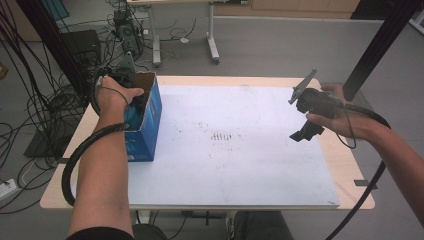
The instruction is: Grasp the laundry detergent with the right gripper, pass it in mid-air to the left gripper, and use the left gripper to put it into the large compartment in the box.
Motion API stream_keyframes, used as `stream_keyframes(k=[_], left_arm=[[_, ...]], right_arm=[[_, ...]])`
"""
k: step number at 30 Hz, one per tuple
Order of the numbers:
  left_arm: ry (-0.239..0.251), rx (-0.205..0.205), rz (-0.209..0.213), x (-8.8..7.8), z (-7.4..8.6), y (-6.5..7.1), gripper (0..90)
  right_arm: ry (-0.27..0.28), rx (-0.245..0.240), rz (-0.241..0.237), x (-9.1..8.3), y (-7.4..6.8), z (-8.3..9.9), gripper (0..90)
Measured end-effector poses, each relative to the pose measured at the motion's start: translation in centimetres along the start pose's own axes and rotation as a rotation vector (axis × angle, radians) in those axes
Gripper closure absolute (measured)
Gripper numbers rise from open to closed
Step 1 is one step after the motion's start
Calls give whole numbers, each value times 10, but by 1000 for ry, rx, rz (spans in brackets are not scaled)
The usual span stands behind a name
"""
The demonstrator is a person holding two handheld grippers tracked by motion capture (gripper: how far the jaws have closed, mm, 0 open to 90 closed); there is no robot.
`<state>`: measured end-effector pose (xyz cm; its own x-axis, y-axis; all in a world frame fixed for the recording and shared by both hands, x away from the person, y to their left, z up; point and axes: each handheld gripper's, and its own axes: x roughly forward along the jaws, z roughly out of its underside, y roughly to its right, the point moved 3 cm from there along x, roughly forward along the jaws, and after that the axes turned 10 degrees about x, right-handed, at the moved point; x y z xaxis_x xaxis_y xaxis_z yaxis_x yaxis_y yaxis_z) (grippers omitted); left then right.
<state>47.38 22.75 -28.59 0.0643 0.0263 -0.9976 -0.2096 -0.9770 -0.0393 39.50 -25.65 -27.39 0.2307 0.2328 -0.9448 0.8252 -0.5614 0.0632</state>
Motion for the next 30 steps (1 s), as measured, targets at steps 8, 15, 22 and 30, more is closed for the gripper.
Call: stream_keyframes(k=[8,15,22,30], left_arm=[[-8,20,-14,7,-1,2,371],[-15,25,-5,14,-1,2,371],[-21,33,-16,15,-4,4,371],[-25,36,-17,16,-5,5,370]], right_arm=[[-2,3,-6,4,0,1,3],[3,10,-3,4,2,2,3],[2,16,0,3,4,5,3],[1,21,1,3,5,7,3]])
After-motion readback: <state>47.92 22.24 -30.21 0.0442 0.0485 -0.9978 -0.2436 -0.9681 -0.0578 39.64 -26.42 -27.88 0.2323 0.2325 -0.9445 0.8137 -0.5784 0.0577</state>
